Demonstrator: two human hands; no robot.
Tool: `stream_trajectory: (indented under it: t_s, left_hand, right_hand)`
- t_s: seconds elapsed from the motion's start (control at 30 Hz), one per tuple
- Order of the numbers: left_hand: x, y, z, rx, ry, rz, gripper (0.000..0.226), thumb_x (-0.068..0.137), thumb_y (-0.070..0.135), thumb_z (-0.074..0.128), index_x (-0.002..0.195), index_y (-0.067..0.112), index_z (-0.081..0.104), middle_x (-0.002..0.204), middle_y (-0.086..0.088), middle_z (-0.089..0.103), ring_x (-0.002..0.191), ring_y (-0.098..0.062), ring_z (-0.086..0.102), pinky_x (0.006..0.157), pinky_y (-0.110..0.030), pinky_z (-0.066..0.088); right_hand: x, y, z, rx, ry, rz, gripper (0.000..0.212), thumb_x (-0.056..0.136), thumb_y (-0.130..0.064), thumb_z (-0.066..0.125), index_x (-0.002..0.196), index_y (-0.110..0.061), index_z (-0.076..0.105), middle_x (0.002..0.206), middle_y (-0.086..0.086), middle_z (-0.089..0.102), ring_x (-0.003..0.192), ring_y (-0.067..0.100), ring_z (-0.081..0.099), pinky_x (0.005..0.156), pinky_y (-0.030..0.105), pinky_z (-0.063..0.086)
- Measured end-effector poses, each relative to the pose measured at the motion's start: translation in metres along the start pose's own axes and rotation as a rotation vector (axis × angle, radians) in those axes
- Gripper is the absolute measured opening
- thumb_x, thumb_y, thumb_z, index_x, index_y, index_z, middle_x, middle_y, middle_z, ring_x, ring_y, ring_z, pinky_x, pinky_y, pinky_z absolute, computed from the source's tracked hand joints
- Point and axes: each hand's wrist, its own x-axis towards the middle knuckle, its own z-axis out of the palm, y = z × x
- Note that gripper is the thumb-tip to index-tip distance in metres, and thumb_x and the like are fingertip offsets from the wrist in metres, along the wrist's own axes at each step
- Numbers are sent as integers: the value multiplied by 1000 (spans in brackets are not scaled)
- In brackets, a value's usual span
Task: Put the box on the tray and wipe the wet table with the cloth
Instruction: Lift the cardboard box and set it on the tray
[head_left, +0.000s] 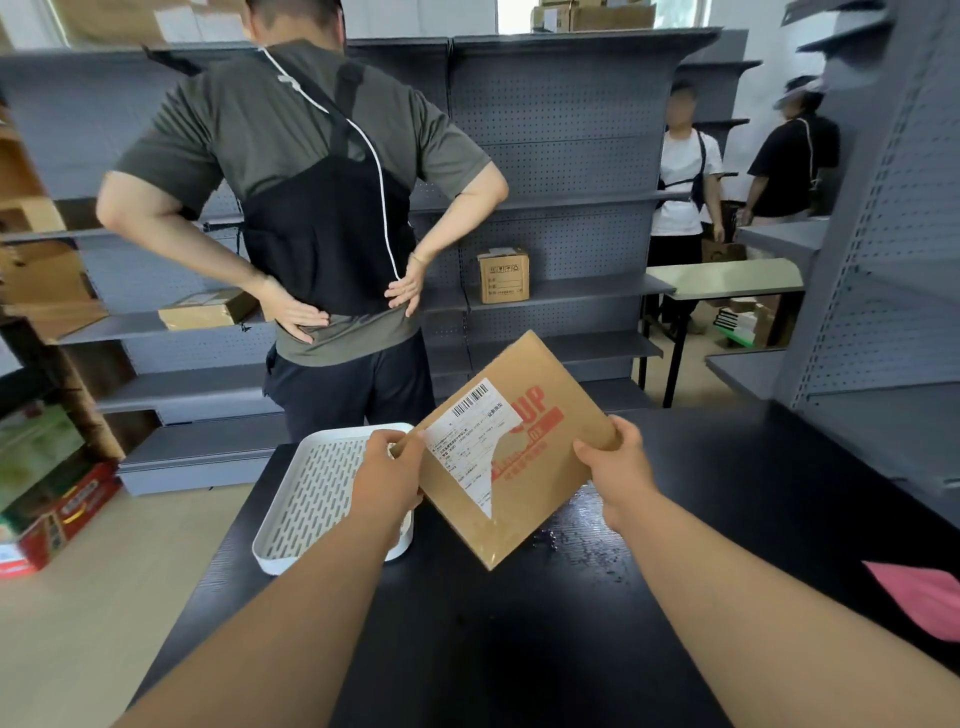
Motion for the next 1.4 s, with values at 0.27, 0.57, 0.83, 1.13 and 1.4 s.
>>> stream_trajectory:
  t_s: [0.27,0.57,0.83,1.13,1.4]
  left_hand:
    - [19,4,17,-14,84,32,20,98,33,49,113,22,52,106,-4,59,89,-19,57,77,-38,58]
    - [42,-1,46,187,12,-20,18,98,34,47,107,21,57,98,2,59,84,-14,54,68,-25,40]
    - [60,2,46,331,-7,-6,18,95,32,49,108,22,55,110,0,60,93,-16,52,82,-31,40]
    - [84,-2,16,238,-16,-54,41,99,40,41,138,28,43,137,1,52,118,-24,51,89,-36,41]
    - [128,-22,-38,125,-13,-83,32,99,36,44,125,22,55,117,2,63,101,-19,58,84,-34,47]
  right_hand:
    - [34,-3,11,92,55,40,45,83,-18,73,123,-8,55,120,9,64,101,24,58,84,34,47]
    - [69,-22,25,224,-202,80,54,94,-17,59,137,-44,37,122,-4,61,112,26,58,96,63,45]
    - [81,-20,42,105,-253,14,42,93,-16,60,131,-26,45,122,-2,61,112,25,59,98,57,47]
    - [71,-17,83,-52,-315,2,28,95,-17,57,123,-17,56,122,1,64,111,24,60,100,52,48]
    - [52,-9,138,-56,-392,67,17,100,-19,49,114,-27,53,113,-6,60,107,18,54,90,44,42]
